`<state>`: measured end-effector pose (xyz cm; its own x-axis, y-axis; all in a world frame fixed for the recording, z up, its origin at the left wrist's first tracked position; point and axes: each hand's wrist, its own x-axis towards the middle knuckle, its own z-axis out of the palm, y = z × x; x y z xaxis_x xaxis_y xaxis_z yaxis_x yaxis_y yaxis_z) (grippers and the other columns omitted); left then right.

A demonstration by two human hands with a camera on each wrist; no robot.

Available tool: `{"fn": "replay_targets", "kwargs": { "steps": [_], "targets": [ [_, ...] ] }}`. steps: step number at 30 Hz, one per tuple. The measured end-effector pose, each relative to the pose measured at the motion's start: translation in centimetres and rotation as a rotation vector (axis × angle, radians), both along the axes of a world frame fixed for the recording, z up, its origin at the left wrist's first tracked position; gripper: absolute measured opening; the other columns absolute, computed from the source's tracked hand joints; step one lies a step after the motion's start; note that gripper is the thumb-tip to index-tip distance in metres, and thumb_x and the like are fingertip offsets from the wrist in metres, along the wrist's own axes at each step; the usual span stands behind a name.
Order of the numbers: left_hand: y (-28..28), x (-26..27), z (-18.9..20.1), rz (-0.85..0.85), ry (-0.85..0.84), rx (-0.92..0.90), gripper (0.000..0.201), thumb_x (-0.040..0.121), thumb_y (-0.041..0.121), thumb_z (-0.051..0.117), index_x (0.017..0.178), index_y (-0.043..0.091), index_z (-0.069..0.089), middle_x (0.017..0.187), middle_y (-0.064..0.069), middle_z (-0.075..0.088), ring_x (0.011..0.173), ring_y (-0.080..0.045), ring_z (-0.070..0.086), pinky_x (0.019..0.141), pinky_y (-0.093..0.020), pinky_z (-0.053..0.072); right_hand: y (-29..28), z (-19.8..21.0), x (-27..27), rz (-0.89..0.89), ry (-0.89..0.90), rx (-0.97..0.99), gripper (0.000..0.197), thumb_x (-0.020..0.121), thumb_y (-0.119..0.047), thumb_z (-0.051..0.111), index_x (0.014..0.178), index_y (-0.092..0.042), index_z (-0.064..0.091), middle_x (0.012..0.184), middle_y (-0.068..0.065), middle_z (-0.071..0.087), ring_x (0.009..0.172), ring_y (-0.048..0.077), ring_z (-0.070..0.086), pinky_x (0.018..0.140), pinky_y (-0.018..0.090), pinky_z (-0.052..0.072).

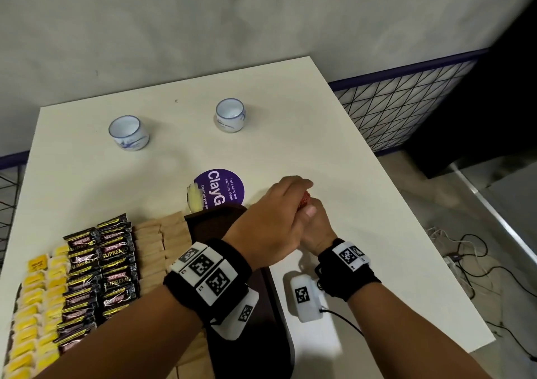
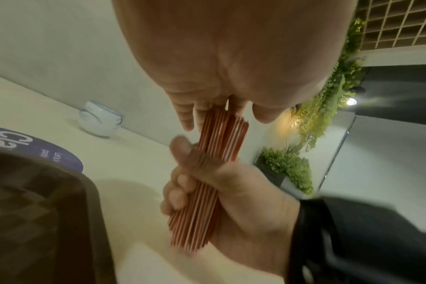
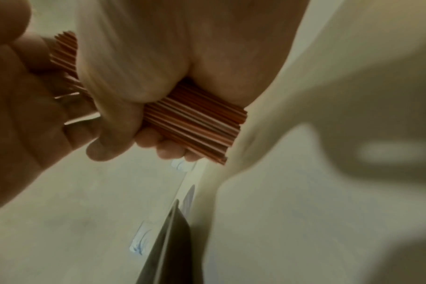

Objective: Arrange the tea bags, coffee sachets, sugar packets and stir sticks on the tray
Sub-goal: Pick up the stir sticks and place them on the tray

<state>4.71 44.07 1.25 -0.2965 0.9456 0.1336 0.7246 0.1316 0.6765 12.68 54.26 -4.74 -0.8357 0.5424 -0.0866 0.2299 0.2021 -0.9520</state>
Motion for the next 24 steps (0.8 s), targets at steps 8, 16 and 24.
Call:
{"fn": "replay_targets", "kwargs": {
  "steps": [8,16,24],
  "targets": [
    [-0.5,1.0,-1.3,-0.009,0.102,-0.034,0.053,0.105,0.028,0.043,0.152,0.006,0.034,0.158,-0.009,0.034,0.144,-0.021,0.038,0.118,-0.036,0.036,-0.4,-0.1,0.1,-0.008,-0.016,-0.083,0.042,0.088,0.005,0.058,0.056,-0.017,0.041,0.044,-0.014,0.042,0.044,-0.003,0.043,0.046,0.007,0.032],
    [-1.4,0.7,-0.8,0.035,0.08,-0.052,0.058,0.105,0.034,0.044,0.157,0.012,0.028,0.166,-0.004,0.02,0.153,-0.016,0.021,0.124,-0.039,0.026,-1.0,1.2,0.3,-0.035,-0.011,-0.133,0.042,0.083,0.01,0.06,0.055,-0.016,0.043,0.044,-0.015,0.047,0.043,-0.001,0.043,0.045,0.011,0.034],
    [-16.7,-5.3,3.4,0.648,-0.05,-0.003,0.026,0.097,0.025,0.064,0.122,0.029,0.061,0.115,0.009,0.062,0.102,0.0,0.061,0.085,-0.018,0.048,-4.4,4.3,-2.3,-0.04,-0.265,0.003,0.026,0.08,-0.024,0.072,0.064,-0.018,0.052,0.056,0.003,0.058,0.042,0.02,0.056,0.04,0.027,0.041]
  ]
}}
